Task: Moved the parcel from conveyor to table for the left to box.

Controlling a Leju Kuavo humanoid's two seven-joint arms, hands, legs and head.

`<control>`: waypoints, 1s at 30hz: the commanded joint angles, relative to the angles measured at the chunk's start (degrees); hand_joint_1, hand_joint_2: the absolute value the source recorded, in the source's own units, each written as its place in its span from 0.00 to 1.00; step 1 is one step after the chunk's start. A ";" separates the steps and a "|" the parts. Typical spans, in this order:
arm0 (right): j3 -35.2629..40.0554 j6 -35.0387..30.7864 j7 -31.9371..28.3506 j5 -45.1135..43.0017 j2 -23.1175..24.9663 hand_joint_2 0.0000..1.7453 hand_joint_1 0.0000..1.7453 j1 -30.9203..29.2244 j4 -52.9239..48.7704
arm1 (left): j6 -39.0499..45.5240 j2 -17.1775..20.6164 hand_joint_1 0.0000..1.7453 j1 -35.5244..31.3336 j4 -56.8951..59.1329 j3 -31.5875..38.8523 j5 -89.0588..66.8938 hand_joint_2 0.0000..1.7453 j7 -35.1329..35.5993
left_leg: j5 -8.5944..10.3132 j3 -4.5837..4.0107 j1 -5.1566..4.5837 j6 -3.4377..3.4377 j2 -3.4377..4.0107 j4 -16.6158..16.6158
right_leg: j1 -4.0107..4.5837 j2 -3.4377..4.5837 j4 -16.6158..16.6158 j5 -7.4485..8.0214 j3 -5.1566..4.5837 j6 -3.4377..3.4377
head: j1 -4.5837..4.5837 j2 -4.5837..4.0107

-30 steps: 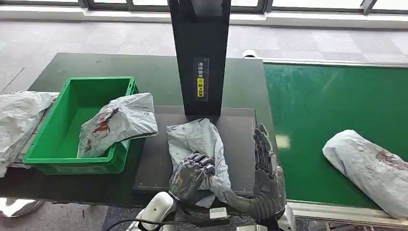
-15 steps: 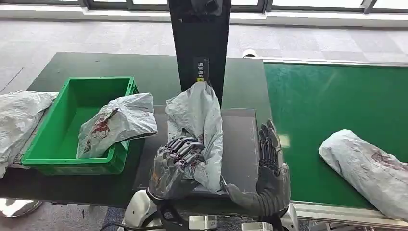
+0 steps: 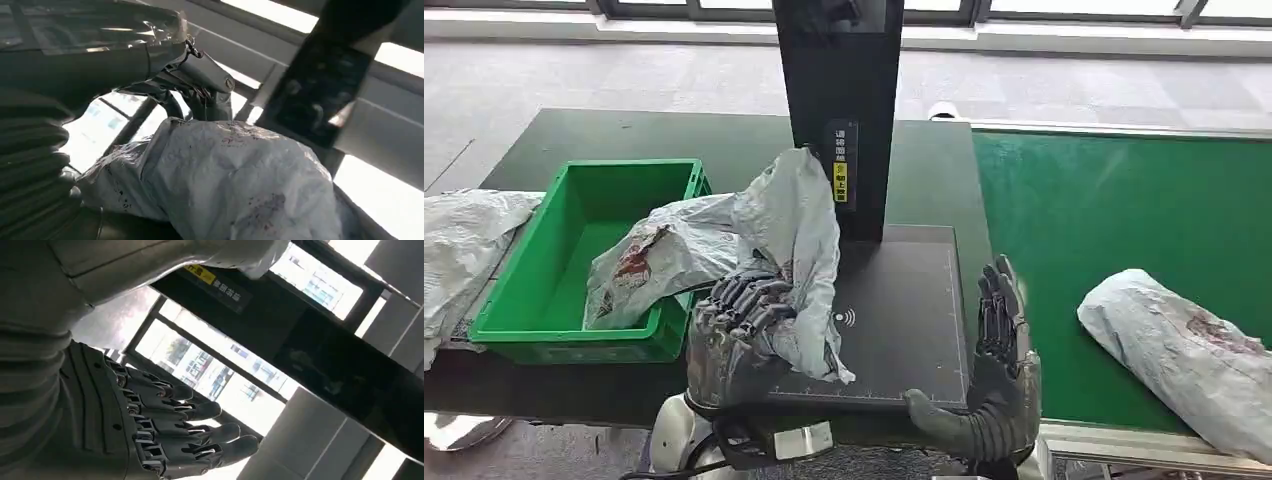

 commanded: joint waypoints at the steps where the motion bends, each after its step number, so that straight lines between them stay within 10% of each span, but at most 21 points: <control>1: -2.13 -2.66 0.15 -2.66 -2.39 1.00 0.00 2.49 -1.54 | 0.02 1.34 1.00 -13.86 12.65 18.61 5.83 1.00 4.88 | 0.12 0.05 0.06 -0.01 -0.23 -0.11 | 0.07 -0.26 -0.13 0.05 0.15 -0.05 | 0.00 0.00; 30: 2.11 -0.17 0.15 -5.56 -3.93 1.00 0.00 -2.55 3.63 | -0.07 11.50 1.00 -30.64 28.55 39.03 8.42 1.00 12.54 | 0.05 0.11 0.10 -0.11 0.17 -0.07 | 0.10 0.20 0.00 0.10 0.13 -0.10 | 0.00 0.00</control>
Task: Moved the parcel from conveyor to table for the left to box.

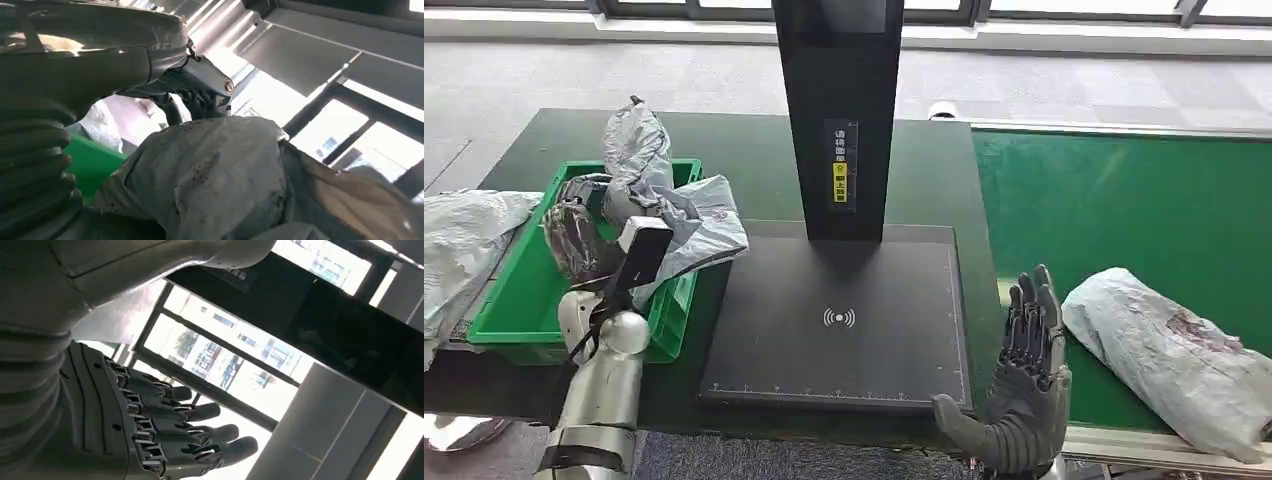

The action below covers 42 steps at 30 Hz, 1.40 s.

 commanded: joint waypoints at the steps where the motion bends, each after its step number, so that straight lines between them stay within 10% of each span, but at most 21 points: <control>1: 2.07 1.80 0.15 -0.08 -2.56 1.00 0.00 -3.71 5.08 | 1.50 4.10 1.00 -5.54 7.73 11.50 -4.04 1.00 3.00 | 0.02 0.17 0.05 -0.01 0.19 -0.14 | 0.07 0.17 -0.16 0.08 0.11 -0.05 | 0.02 0.00; 14: 2.13 1.69 0.15 0.26 -2.32 1.00 0.00 -3.68 5.15 | 1.35 4.23 1.00 -5.97 8.43 11.57 -4.18 1.00 3.12 | 0.00 0.06 0.06 0.00 0.02 -0.03 | 0.06 0.02 -0.09 0.01 0.05 -0.04 | 0.00 -0.02; 15: 1.16 2.72 0.15 1.08 -1.83 1.00 0.00 -3.46 5.45 | -8.54 5.22 0.00 -4.29 10.05 6.43 -18.58 1.00 12.81 | 0.03 0.10 0.06 0.01 -0.03 -0.10 | 0.07 -0.03 -0.17 0.03 0.11 -0.05 | 0.00 -0.02; 16: 0.60 2.85 0.15 1.45 -1.50 1.00 0.00 -3.36 5.29 | -6.98 2.99 0.00 -2.98 10.27 4.18 -22.94 0.00 12.53 | 0.02 0.07 0.05 0.00 -0.03 -0.06 | 0.06 -0.04 -0.11 0.01 0.07 -0.05 | 0.00 0.00; 42: -0.36 2.37 0.15 2.99 -0.58 1.00 0.00 -2.29 4.52 | -7.84 0.07 0.00 -0.46 6.36 -1.46 -22.56 0.00 12.74 | 0.00 0.11 0.03 0.02 -0.06 -0.09 | 0.04 -0.08 -0.17 0.02 0.11 -0.04 | 0.00 0.00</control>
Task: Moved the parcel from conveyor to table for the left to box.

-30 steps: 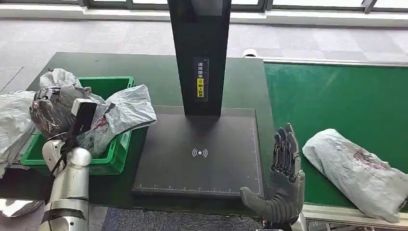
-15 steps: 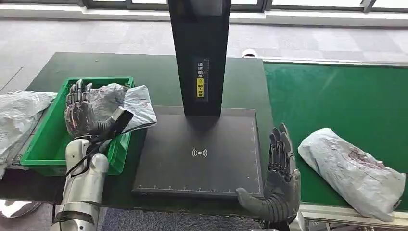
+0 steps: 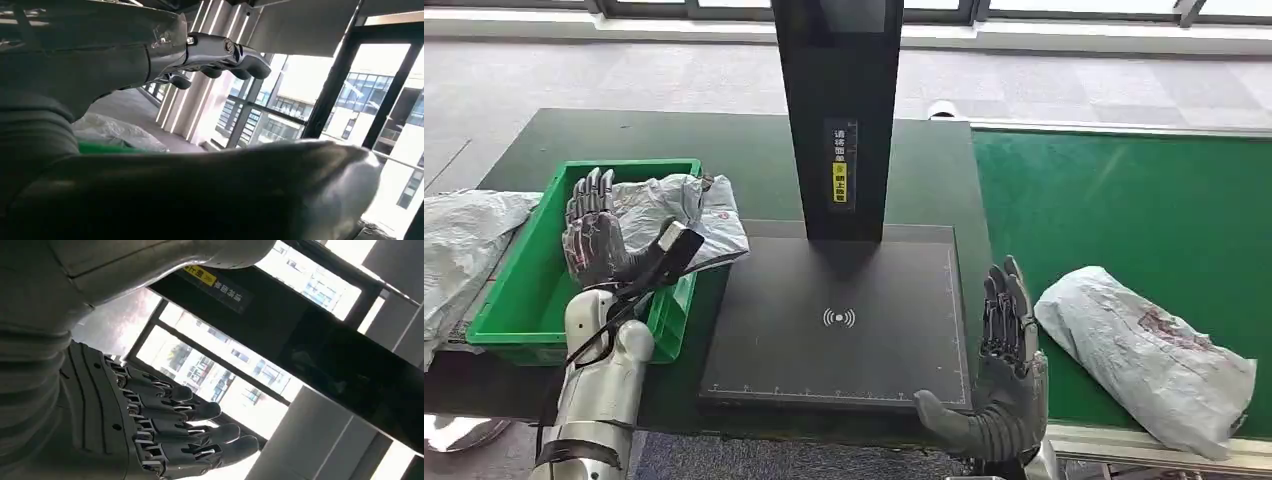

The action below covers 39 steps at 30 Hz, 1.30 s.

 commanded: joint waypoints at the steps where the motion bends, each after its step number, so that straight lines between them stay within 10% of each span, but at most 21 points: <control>1: -0.97 -0.84 0.13 1.27 -0.23 1.00 0.00 0.15 2.32 | -2.31 -2.01 0.00 1.78 -2.87 -4.89 1.60 0.00 -0.43 | 0.03 0.06 0.04 0.02 -0.13 -0.08 | 0.04 -0.15 -0.12 0.00 0.13 -0.01 | 0.02 -0.02; 10: -6.63 -3.55 0.13 3.40 0.23 1.00 0.00 0.58 6.22 | -1.50 -0.59 0.00 13.77 -15.08 -7.69 15.01 0.00 -3.94 | -0.11 0.20 0.02 0.02 0.14 -0.14 | 0.03 0.12 -0.18 0.01 0.16 -0.02 | 0.00 -0.02; 21: -25.36 -18.34 23.33 33.24 1.06 1.00 0.00 -0.12 18.82 | -17.51 -8.91 0.00 31.89 -32.65 -19.16 57.24 0.00 -23.44 | -0.27 0.17 0.02 0.12 -0.15 -0.08 | 0.04 -0.18 -0.26 -0.21 0.30 0.07 | 0.02 0.00; 28: -27.58 -21.09 30.17 36.06 -3.33 1.00 0.00 -11.35 38.71 | -15.43 -9.12 0.00 34.00 -28.83 -20.67 65.28 0.00 -25.10 | -0.32 0.40 -0.08 0.25 0.14 -0.29 | -0.04 0.08 -0.49 -0.07 0.46 0.10 | 0.00 0.00; 39: -28.09 -20.84 31.62 37.26 -3.91 1.00 0.00 -11.55 39.53 | -17.14 -9.58 0.00 34.74 -30.24 -18.92 65.62 0.00 -25.10 | -0.37 0.37 -0.07 0.25 0.09 -0.13 | -0.02 -0.02 -0.29 -0.20 0.45 0.09 | 0.00 0.00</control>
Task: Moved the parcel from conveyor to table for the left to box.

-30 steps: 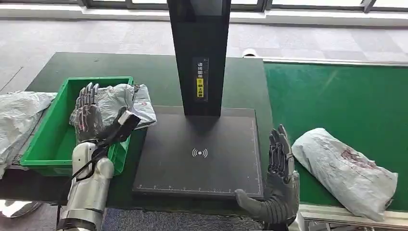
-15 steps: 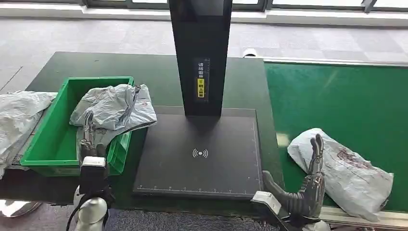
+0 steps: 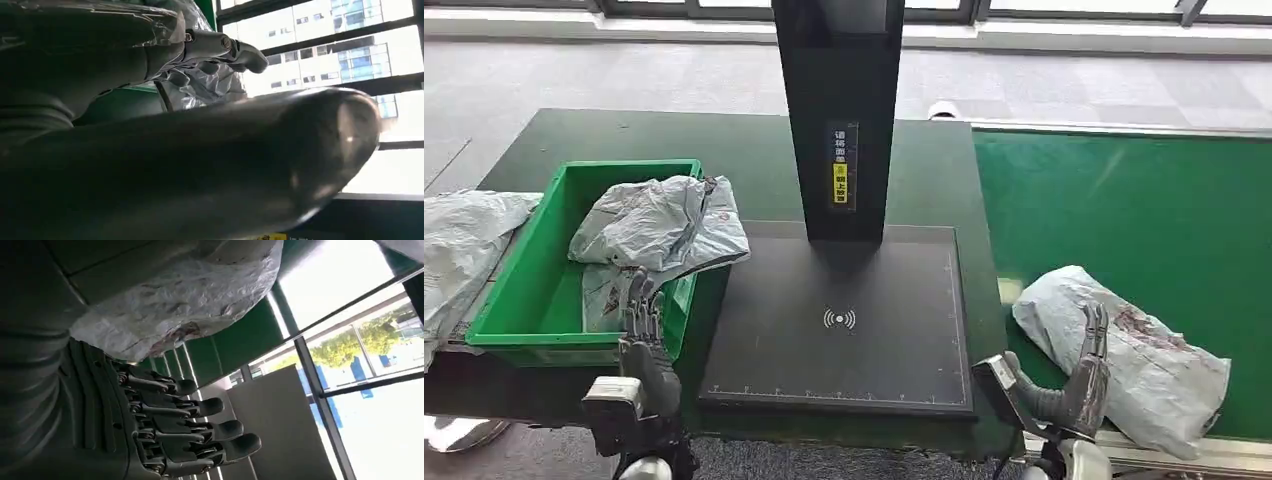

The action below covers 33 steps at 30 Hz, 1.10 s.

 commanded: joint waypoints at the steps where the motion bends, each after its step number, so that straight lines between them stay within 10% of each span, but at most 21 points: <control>1: -3.15 -0.33 3.32 3.40 -1.73 1.00 0.00 -3.17 8.17 | -0.62 -0.46 0.00 0.36 0.55 1.06 0.43 0.00 0.27 | -0.01 0.14 0.02 0.00 0.01 -0.10 | 0.03 0.00 -0.12 0.00 0.15 -0.03 | 0.00 0.00; 7: -9.63 3.21 14.91 10.84 -5.31 1.00 0.00 -8.22 15.71 | -5.76 -3.17 0.00 3.08 -2.98 7.45 -0.04 0.00 0.10 | -0.05 0.17 0.03 0.00 0.19 -0.10 | 0.03 0.18 -0.14 0.01 0.16 0.00 | 0.00 0.00; 18: -26.52 4.69 13.09 12.18 -8.49 1.00 0.00 -5.06 13.59 | -7.46 -2.86 0.00 -0.50 1.89 8.00 -0.93 0.00 -0.48 | 0.00 0.12 -0.07 0.03 -0.35 -0.07 | -0.09 -0.33 -0.14 -0.10 0.23 0.05 | 0.00 0.00; 33: -25.91 5.91 14.91 16.00 -9.14 1.00 0.00 -9.86 17.53 | -6.18 -3.17 0.00 0.61 1.13 8.86 -0.86 0.00 -0.14 | -0.04 0.13 0.00 0.05 -0.11 -0.07 | -0.01 -0.08 -0.17 -0.04 0.20 0.08 | 0.00 0.00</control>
